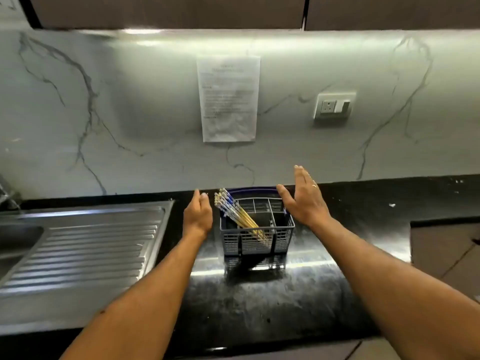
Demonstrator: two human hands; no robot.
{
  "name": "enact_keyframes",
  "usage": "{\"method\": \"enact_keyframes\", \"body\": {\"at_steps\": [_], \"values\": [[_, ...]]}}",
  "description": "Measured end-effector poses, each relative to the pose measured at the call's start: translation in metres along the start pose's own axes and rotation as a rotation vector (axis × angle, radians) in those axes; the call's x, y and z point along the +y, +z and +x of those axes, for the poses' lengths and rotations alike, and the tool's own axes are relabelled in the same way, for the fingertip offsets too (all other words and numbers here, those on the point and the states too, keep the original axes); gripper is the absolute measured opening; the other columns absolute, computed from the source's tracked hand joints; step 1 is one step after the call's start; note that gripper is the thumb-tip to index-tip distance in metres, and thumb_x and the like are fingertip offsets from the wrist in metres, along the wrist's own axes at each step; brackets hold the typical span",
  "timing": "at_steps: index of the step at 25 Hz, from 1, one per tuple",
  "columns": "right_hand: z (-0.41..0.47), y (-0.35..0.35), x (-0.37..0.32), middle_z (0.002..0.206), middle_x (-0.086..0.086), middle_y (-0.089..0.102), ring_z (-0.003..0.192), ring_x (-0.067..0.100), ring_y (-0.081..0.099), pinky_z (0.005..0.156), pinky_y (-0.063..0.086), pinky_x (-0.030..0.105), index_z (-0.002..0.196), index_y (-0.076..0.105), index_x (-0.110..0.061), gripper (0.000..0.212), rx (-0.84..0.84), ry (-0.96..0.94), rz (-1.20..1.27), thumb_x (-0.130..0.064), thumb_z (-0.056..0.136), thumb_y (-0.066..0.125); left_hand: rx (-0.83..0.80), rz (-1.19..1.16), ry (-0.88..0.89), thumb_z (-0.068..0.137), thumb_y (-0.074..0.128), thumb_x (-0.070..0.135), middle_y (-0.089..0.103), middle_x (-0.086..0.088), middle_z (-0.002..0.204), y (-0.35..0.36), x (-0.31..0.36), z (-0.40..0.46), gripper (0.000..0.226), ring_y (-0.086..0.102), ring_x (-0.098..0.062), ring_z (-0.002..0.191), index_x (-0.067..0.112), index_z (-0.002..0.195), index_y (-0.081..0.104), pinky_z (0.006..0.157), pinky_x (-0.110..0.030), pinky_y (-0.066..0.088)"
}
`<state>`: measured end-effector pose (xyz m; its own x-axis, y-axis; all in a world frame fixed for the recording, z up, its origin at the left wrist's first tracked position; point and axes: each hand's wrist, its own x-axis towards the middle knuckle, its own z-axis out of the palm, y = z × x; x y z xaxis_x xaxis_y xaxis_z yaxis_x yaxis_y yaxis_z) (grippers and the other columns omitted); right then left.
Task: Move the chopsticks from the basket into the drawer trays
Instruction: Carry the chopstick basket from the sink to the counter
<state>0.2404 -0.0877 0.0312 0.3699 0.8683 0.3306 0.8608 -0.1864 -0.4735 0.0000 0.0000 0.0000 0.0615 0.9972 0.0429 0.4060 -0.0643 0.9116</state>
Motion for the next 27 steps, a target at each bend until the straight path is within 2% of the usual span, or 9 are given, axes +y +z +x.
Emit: {"method": "enact_keyframes", "body": {"at_steps": [3,5,7,10,13,16,19,24,27], "values": [[0.005,0.029,0.028,0.163,0.009,0.021,0.150,0.024,0.020,0.122,0.024,0.042,0.156,0.015,-0.012,0.079,-0.069,0.175,0.173,-0.046,0.096,0.053,-0.035,-0.029,-0.209,0.104,0.038,0.029,0.035,-0.011,0.158,0.024,-0.028,0.008,0.051,0.033,-0.028,0.145,0.010,0.152,0.035,0.118,-0.034,0.023],[0.008,0.051,0.046,0.160,0.010,0.028,0.147,0.027,0.029,0.119,0.030,0.043,0.154,0.020,-0.011,0.078,-0.150,0.278,0.264,-0.040,0.093,0.059,-0.124,-0.102,-0.274,0.101,0.047,0.029,0.049,-0.012,0.149,0.039,-0.041,0.012,0.046,0.047,-0.027,0.136,0.013,0.143,0.050,0.112,-0.035,0.034],[0.020,0.071,0.062,0.147,0.011,0.048,0.134,0.030,0.047,0.110,0.041,0.043,0.146,0.035,-0.013,0.067,-0.233,0.378,0.353,-0.033,0.089,0.063,-0.181,-0.162,-0.315,0.094,0.056,0.027,0.067,-0.012,0.127,0.059,-0.050,0.024,0.027,0.063,-0.025,0.114,0.022,0.117,0.070,0.102,-0.038,0.048],[0.016,0.096,0.071,0.119,0.005,0.066,0.110,0.026,0.061,0.097,0.050,0.042,0.125,0.054,-0.027,0.045,-0.273,0.500,0.525,-0.012,0.082,0.054,-0.218,-0.157,-0.360,0.087,0.057,0.029,0.075,-0.010,0.103,0.068,-0.062,0.025,0.017,0.070,-0.025,0.095,0.024,0.092,0.071,0.093,-0.047,0.056],[0.014,0.122,0.081,0.112,0.005,0.068,0.105,0.028,0.063,0.098,0.052,0.051,0.123,0.059,-0.027,0.056,-0.269,0.608,0.675,-0.003,0.074,0.044,-0.220,-0.170,-0.455,0.095,0.049,0.021,0.072,-0.010,0.094,0.071,-0.055,0.022,0.020,0.067,-0.025,0.087,0.015,0.089,0.068,0.087,-0.043,0.055],[0.015,0.124,0.079,0.113,0.007,0.068,0.103,0.026,0.064,0.095,0.054,0.048,0.128,0.057,-0.022,0.056,-0.302,0.635,0.727,0.002,0.079,0.043,-0.208,-0.118,-0.480,0.096,0.046,0.015,0.069,-0.012,0.090,0.072,-0.050,0.022,0.021,0.065,-0.025,0.079,0.014,0.089,0.066,0.076,-0.037,0.054],[0.012,0.122,0.084,0.112,0.007,0.069,0.102,0.026,0.066,0.091,0.057,0.048,0.128,0.058,-0.021,0.055,-0.316,0.633,0.747,0.006,0.082,0.045,-0.206,-0.090,-0.474,0.096,0.046,0.016,0.071,-0.014,0.096,0.069,-0.049,0.018,0.022,0.068,-0.029,0.085,0.012,0.095,0.067,0.081,-0.042,0.057],[-0.009,0.108,0.082,0.109,0.013,0.071,0.098,0.030,0.068,0.068,0.057,0.035,0.123,0.060,-0.014,0.049,-0.407,0.612,0.762,0.012,0.085,0.045,-0.235,-0.041,-0.471,0.097,0.042,0.012,0.068,-0.016,0.096,0.053,-0.045,-0.011,0.026,0.064,-0.027,0.080,0.006,0.103,0.066,0.070,-0.036,0.055],[-0.034,0.093,0.076,0.106,0.017,0.072,0.091,0.030,0.069,0.062,0.054,0.032,0.118,0.063,-0.012,0.043,-0.464,0.564,0.747,0.013,0.087,0.046,-0.267,-0.016,-0.447,0.097,0.046,0.013,0.070,-0.017,0.101,0.035,-0.045,-0.043,0.027,0.065,-0.027,0.086,0.002,0.107,0.069,0.084,-0.043,0.057]]}}
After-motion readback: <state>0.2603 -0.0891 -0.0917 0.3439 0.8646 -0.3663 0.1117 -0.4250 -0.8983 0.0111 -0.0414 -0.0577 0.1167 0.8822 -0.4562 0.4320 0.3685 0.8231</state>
